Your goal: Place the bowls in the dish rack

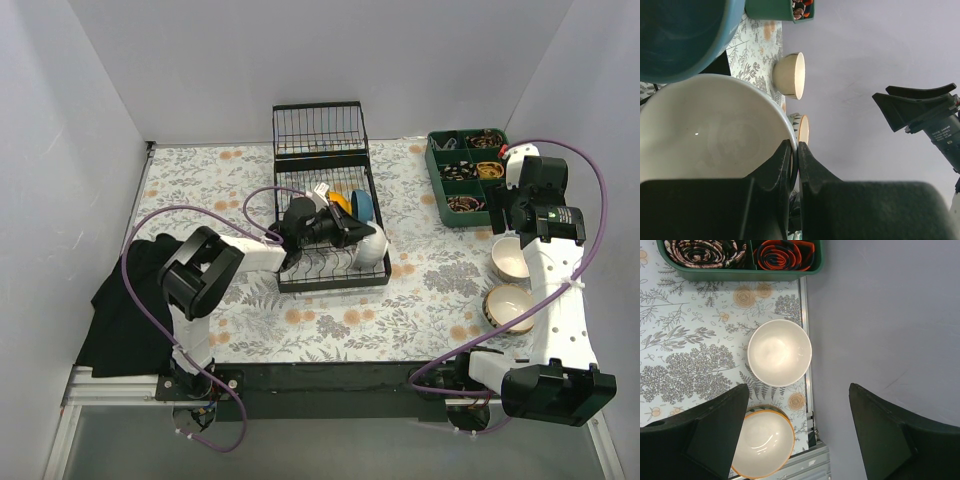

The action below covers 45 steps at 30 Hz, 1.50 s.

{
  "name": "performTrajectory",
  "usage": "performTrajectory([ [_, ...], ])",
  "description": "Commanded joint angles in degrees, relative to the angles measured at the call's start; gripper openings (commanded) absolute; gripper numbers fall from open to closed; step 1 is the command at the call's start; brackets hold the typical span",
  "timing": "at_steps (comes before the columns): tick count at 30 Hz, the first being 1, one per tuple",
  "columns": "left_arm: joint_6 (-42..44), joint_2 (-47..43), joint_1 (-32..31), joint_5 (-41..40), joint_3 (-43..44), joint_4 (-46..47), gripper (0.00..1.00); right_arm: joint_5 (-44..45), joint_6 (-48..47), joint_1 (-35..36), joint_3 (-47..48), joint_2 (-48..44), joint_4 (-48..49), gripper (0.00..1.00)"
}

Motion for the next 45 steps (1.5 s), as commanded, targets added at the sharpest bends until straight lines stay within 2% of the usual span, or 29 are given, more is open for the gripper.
performTrajectory([
  [1,-37.89,0.81,-0.15,0.28,1.02,0.62,0.00,-0.13,-0.57,-0.24,1.59,0.00,0.11,0.89],
  [14,-38.15,-5.26,0.90,1.16,-10.67,1.14,0.00,-0.83,-0.57,-0.15,0.27,-0.17,0.11,0.89],
  [22,-38.94,-5.61,2.31,1.77,-11.82,-3.23,0.00,-1.53,-0.30,-0.24,0.89,0.62,0.11,0.88],
  [23,-39.03,-5.70,2.57,1.69,-12.08,-3.86,0.02,-1.53,-0.30,-0.24,0.97,0.53,0.11,0.88],
  [26,-38.68,-6.22,3.10,1.77,-12.52,-5.88,0.26,-1.36,-0.30,-0.24,0.89,0.36,0.11,0.88],
  [27,-38.33,-6.48,3.19,1.77,-12.35,-6.41,0.38,-1.36,-0.30,-0.24,0.89,0.18,0.11,0.88],
  [31,-34.57,-8.24,3.27,1.86,-11.73,-10.02,0.60,-2.15,-0.65,-0.24,0.36,-0.61,0.55,0.89],
  [37,-29.10,-13.42,4.50,1.25,-12.08,-11.85,0.72,-2.32,0.22,-0.24,-4.12,-3.51,2.13,0.89],
  [45,-18.22,-18.35,7.84,2.65,-9.28,-20.20,0.81,-3.30,1.89,-0.24,-6.23,-6.06,3.28,0.90],
])
